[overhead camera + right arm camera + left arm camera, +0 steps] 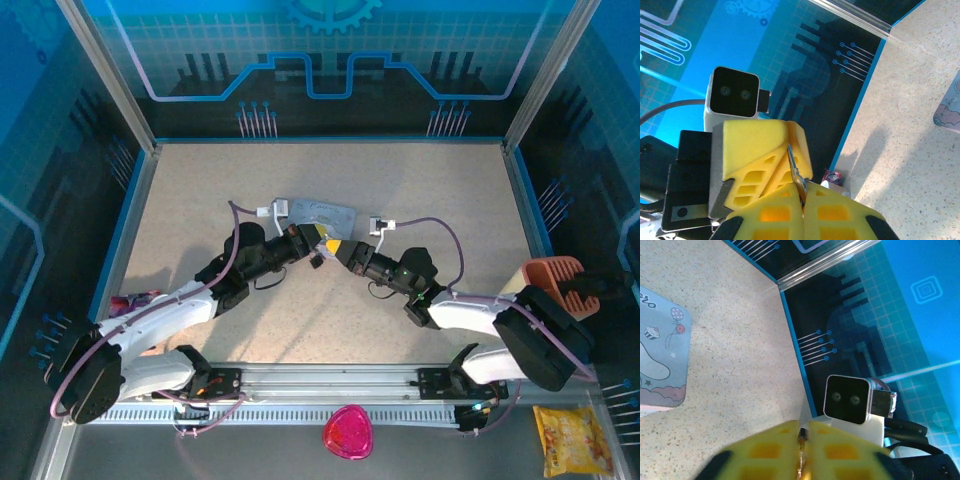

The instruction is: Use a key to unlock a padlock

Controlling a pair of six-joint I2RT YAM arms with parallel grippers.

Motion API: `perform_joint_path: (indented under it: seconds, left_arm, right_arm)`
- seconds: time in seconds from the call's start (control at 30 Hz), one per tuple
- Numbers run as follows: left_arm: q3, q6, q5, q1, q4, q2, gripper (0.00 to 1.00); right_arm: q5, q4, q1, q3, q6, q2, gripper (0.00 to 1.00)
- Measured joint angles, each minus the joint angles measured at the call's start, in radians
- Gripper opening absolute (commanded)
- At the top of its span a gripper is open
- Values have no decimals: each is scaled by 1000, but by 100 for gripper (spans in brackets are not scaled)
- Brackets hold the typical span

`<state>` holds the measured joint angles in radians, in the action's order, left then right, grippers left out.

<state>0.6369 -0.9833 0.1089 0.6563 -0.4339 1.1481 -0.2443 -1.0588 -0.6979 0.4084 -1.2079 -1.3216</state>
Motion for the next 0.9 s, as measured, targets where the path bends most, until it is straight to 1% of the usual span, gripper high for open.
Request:
perform_joint_path:
  seconds: [0.03,0.07,0.13,0.3,0.43,0.53,0.67,0.8,0.9]
  left_arm:
    - [0,15,-8,0,12,-6,37]
    - [0,21,-15,-1,27,-14,43]
    - [0,52,-54,-4,77,-48,49]
    - [0,132,-166,-23,215,-110,50]
    - [-36,172,-244,-26,273,-81,51]
    - [-73,180,-264,-24,273,9,52]
    - [-77,209,-270,-8,267,163,55]
    - [-11,273,-282,25,311,300,54]
    - [40,299,-298,40,317,361,54]
  right_arm:
    - [0,42,3,6,13,14,0]
    - [0,78,5,10,24,27,0]
    - [1,172,16,16,57,68,0]
    - [9,411,60,31,151,170,0]
    - [30,570,69,34,231,245,0]
    - [45,645,70,35,274,282,0]
    - [53,684,71,35,297,290,0]
    - [53,684,71,35,300,286,0]
    - [52,671,71,34,293,278,0]
